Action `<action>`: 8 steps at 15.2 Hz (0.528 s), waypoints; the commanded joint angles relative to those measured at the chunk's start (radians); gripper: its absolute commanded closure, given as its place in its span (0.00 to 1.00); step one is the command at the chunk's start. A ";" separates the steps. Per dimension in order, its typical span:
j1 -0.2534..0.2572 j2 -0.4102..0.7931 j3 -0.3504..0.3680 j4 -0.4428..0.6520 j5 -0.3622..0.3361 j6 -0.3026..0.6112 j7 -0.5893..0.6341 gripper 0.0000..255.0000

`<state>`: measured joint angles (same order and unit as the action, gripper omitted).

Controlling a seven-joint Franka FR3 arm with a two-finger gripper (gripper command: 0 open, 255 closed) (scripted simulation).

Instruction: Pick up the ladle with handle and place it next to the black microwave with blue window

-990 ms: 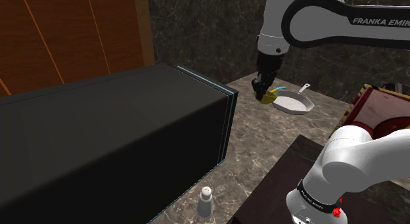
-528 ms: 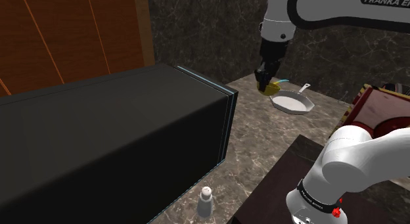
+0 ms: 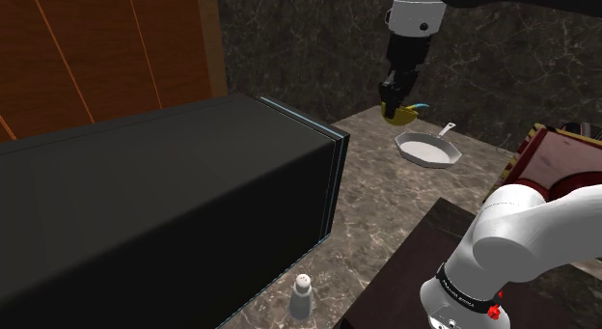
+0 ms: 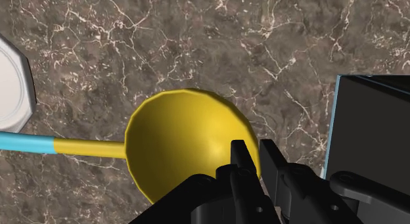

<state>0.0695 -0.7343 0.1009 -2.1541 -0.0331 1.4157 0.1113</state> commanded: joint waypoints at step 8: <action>-0.006 0.060 -0.001 0.171 -0.006 -0.110 -0.008 1.00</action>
<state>0.0640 -0.6796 0.1001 -2.0005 -0.0386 1.3173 0.1042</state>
